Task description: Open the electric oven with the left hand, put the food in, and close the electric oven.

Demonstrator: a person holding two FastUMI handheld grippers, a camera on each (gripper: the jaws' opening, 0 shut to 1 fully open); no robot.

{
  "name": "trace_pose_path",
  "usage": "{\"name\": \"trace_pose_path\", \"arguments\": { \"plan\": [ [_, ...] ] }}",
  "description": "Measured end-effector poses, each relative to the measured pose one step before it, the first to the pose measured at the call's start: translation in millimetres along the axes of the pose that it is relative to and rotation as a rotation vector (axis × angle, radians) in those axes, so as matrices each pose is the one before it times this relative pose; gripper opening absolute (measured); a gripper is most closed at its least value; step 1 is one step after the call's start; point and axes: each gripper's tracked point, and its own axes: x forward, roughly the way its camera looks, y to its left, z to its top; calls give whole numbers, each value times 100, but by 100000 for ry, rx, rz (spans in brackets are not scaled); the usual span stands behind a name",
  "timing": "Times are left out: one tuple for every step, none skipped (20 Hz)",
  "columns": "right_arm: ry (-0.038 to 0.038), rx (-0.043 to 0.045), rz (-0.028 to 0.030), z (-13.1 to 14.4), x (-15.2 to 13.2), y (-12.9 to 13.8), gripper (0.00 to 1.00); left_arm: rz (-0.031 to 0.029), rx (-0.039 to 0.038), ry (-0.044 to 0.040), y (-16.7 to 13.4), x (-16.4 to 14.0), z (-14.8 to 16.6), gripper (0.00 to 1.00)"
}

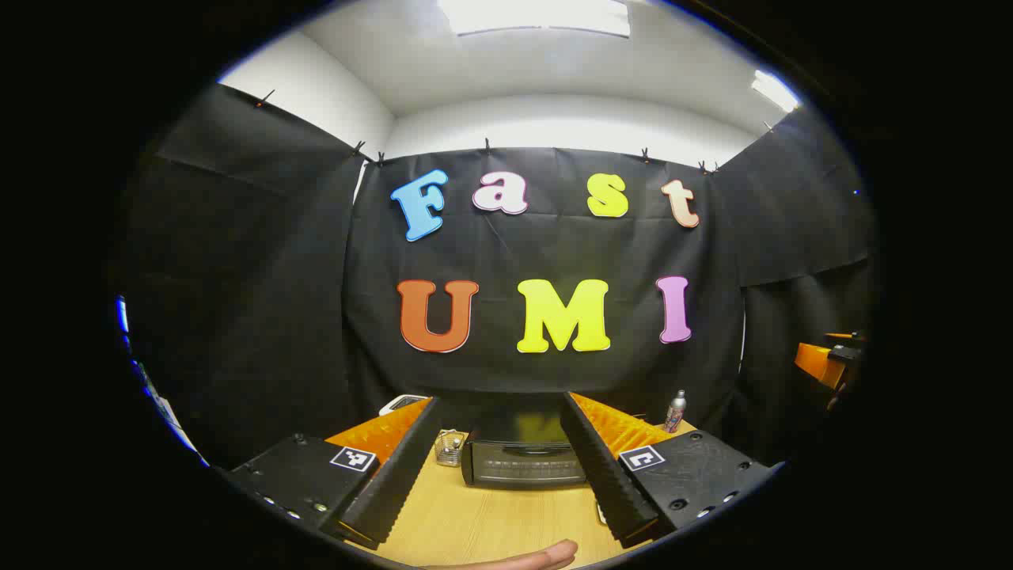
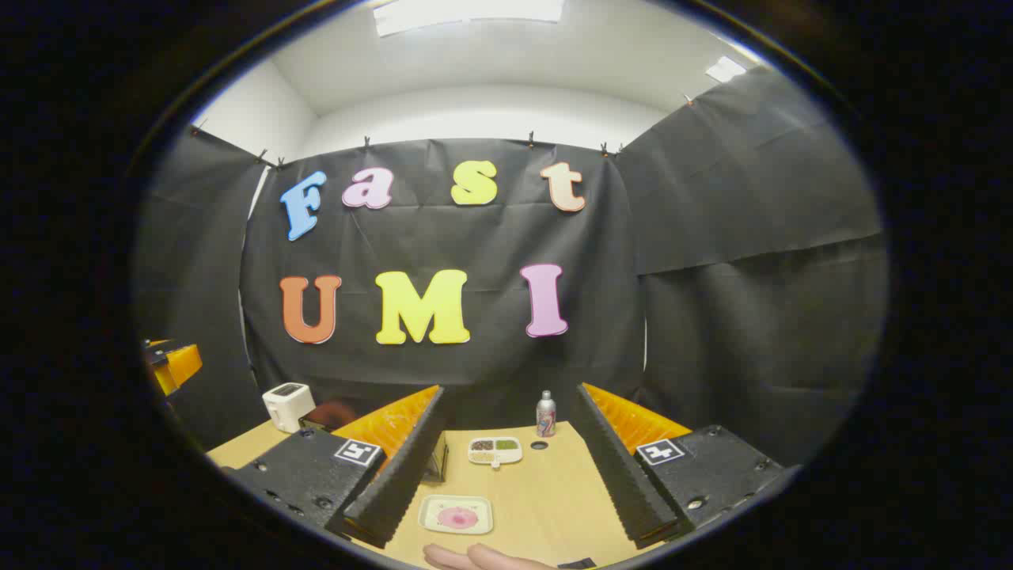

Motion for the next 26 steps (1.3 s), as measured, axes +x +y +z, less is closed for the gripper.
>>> {"name": "trace_pose_path", "arguments": {
  "plan": [
    [-539, 116, 617, 151, -181, 51, 100, -970, 1010, 495, -320, -248, -66, 95],
    [85, -187, 1131, 11, -129, 151, 100, -1067, -176, 383, -612, -261, -44, 96],
    [-128, 458, 984, 101, -187, 148, 100, -996, -532, 267, -426, -104, 104, 96],
    [-614, 813, 872, 336, -185, 32, 100, -873, -279, 154, -275, -15, -55, 96],
    [-734, 348, 451, 262, -114, -9, 100, -523, 174, 399, -201, -11, -26, 96],
    [-592, -147, 64, 78, 7, -135, 100, -108, 141, 622, -15, 144, -107, 96],
    [-404, -452, -48, 76, -82, -63, 100, 207, 166, 374, 53, 103, -97, 95],
    [-299, -372, 241, -5, -107, 2, 100, 153, 395, 352, -27, 238, -27, 95],
    [-198, -248, 490, 61, -92, 52, 100, 11, 276, 71, -114, 46, -31, 96],
    [-320, 16, 14, -21, -39, -216, 100, 137, 59, 173, 5, 168, 71, 96],
    [-285, 142, 54, 54, -44, -149, 100, -741, -199, 496, -258, 100, -59, 96],
    [-308, 276, 529, -47, -34, -84, 100, -993, -715, -142, -216, 211, 14, 96],
    [-528, 638, 572, 9, 16, -56, 100, -368, -735, -266, -146, 374, 43, 96],
    [-326, 491, 680, -124, 4, -71, 100, 127, -57, -126, -29, 428, -115, 96],
    [-148, 375, 515, -140, 103, -134, 100, 137, 354, 177, 73, 549, -269, 96],
    [-421, 567, 426, -89, 153, -201, 100, 296, 517, 426, -82, 655, -343, 95],
    [-315, 591, 451, -72, 123, -140, 100, 156, 480, 607, -149, 840, -429, 95],
    [244, 561, 152, -236, 247, -179, 100, -130, 176, 895, -258, 795, -523, 95],
    [102, 627, 944, -167, 176, 18, 100, -448, -8, 1258, -340, 1087, -602, 95],
    [-57, 391, 1014, -64, 252, 73, 100, -366, 397, 1537, -397, 1162, -856, 95],
    [-369, 215, 385, -16, 237, -204, 100, 153, 829, 1429, -344, 1255, -673, 95],
    [-678, 178, -103, 37, 336, -335, 99, -217, 508, 2248, -362, 1469, -996, 96],
    [-768, -97, -359, 131, 315, -348, 99, -1431, -216, 2014, -863, 1347, -872, 96],
    [-662, -446, -557, -15, 354, -349, 99, -895, -531, 2490, -512, 1154, -1016, 96],
    [-636, -689, -521, 91, 349, -339, 99, -638, -487, 1573, -375, 1413, -852, 96],
    [-479, -739, -461, -26, 347, -260, 99, -105, -293, 1754, -310, 1536, -801, 96]
  ]
}}
